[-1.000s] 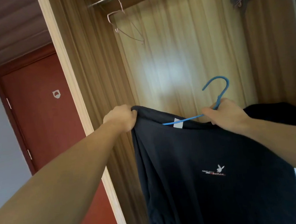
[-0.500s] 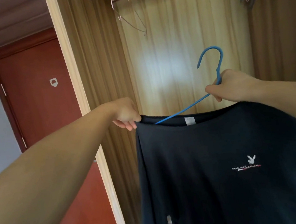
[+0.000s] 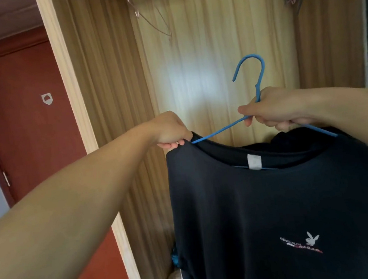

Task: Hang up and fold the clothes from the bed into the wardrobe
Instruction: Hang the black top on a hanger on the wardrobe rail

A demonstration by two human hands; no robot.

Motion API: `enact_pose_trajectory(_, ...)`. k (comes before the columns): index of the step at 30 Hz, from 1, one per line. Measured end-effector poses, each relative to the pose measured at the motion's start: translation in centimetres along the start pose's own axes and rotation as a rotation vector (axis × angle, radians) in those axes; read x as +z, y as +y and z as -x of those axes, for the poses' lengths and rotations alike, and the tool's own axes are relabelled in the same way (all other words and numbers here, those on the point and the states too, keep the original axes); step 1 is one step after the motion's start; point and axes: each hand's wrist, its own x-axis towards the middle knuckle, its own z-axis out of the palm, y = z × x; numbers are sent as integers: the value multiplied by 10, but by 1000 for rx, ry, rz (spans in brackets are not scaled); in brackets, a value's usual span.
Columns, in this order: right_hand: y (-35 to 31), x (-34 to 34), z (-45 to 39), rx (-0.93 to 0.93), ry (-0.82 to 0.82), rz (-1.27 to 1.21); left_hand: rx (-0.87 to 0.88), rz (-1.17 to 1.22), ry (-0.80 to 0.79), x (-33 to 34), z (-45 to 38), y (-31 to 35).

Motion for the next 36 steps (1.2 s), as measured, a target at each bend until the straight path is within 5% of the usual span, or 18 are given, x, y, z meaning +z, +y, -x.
enact_pose_trajectory(10,0,1,-8,-2,-49,-148,95,-31,-6,11,-8,7)
enact_pose_trajectory(18,2,4,-15,-47,-12,-265,447,144,-106,33,-13,29)
enact_pose_trajectory(22,26,-26,2,-142,-26,161,504,141,7,34,-21,23)
enact_pose_trajectory(27,58,-71,32,85,-326,430,486,205,155,25,-28,4)
enact_pose_trajectory(36,62,-62,21,-34,-51,458,439,245,138,14,-27,5)
